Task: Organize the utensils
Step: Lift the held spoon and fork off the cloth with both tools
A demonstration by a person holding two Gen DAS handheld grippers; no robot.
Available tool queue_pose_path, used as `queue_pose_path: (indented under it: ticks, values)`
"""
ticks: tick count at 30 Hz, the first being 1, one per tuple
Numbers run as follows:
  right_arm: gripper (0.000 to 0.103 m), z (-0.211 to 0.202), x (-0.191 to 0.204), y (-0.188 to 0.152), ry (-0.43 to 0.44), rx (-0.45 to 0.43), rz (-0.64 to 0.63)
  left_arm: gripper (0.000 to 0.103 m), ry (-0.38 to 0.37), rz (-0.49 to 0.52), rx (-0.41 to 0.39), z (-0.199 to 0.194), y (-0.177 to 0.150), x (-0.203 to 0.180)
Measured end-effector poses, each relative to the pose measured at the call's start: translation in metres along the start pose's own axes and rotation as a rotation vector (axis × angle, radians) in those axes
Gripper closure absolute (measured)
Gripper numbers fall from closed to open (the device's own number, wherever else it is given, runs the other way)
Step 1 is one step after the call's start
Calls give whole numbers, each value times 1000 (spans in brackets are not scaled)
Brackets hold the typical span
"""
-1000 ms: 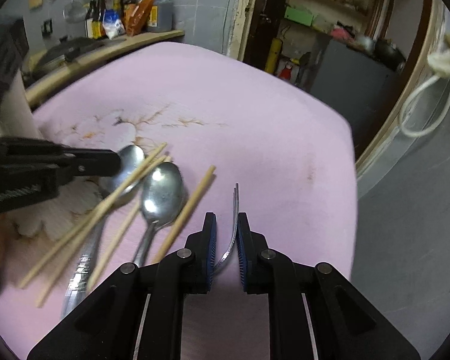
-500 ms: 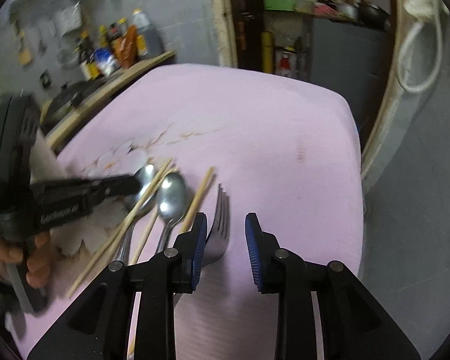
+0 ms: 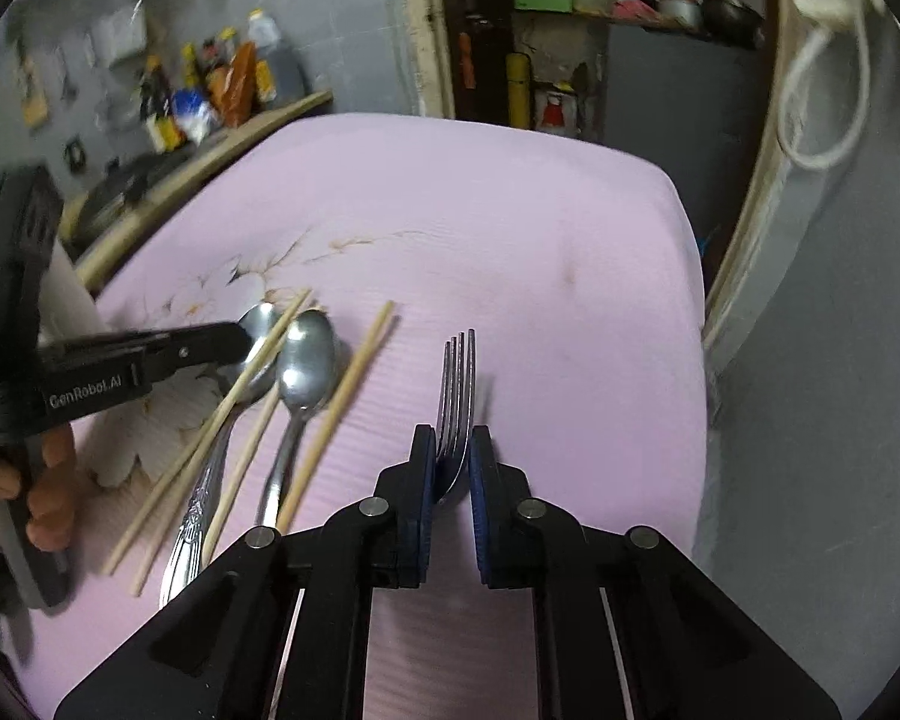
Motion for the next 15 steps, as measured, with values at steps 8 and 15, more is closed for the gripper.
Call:
queue_pose_path:
  ticks: [8, 15]
  values:
    - [73, 6, 5, 8, -63, -10, 9, 101, -2, 1, 3, 0, 0, 0]
    - [71, 24, 11, 14, -188, -38, -34, 101, -3, 1, 6, 0, 0, 0]
Point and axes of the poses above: each gripper's, at about its wrist camera, not at the fingertips, and z roughly the way its jaws point, x to its left, y to its top, the point moved 7 cm from there along z, roughly the way its jaws point, and after that the axes turned 15 degrees about z, right-handed, at the moved point
